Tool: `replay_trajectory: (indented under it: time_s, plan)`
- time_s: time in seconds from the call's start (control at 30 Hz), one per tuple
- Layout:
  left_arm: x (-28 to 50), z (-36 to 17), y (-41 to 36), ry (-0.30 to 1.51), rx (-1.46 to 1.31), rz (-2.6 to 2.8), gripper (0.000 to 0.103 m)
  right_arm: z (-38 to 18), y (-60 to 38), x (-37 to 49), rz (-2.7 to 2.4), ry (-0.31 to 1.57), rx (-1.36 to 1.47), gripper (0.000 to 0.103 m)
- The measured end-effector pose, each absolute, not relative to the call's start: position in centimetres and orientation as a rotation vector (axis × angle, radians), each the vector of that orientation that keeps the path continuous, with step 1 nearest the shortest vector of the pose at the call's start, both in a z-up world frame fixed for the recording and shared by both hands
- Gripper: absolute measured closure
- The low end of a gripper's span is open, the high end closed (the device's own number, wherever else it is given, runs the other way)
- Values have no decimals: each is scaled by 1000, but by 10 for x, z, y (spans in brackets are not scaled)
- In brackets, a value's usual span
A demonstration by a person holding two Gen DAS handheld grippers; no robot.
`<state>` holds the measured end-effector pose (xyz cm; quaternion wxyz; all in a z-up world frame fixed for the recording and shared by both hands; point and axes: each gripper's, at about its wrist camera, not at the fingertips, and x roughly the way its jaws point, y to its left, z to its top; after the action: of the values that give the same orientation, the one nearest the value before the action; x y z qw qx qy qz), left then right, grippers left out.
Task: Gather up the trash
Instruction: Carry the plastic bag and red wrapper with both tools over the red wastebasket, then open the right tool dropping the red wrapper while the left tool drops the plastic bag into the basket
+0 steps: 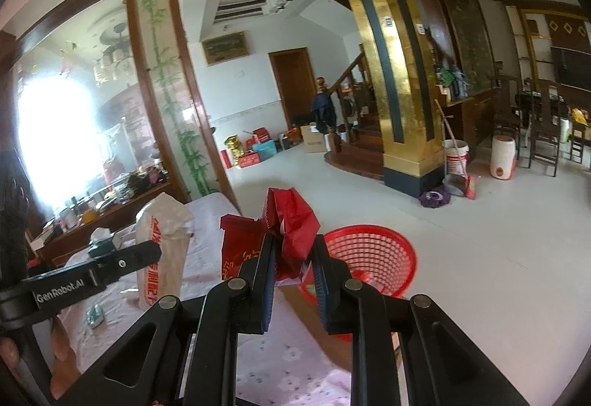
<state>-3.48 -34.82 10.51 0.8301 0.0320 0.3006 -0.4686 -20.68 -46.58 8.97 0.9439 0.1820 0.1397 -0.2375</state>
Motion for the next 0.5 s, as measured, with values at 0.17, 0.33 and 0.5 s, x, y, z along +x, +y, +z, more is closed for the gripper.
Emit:
replay_trajectory:
  time_s: [0.17, 0.33, 0.5]
  plan:
    - [-35, 105, -371, 620, 79, -1045, 91, 86, -481, -209, -512, 286, 386, 83]
    - [-33, 102, -392, 609, 90, -1080, 91, 82, -495, -208, -535, 293, 397, 83]
    - [-25, 100, -411, 616, 99, -1095, 91, 79, -506, -204, -556, 302, 403, 83]
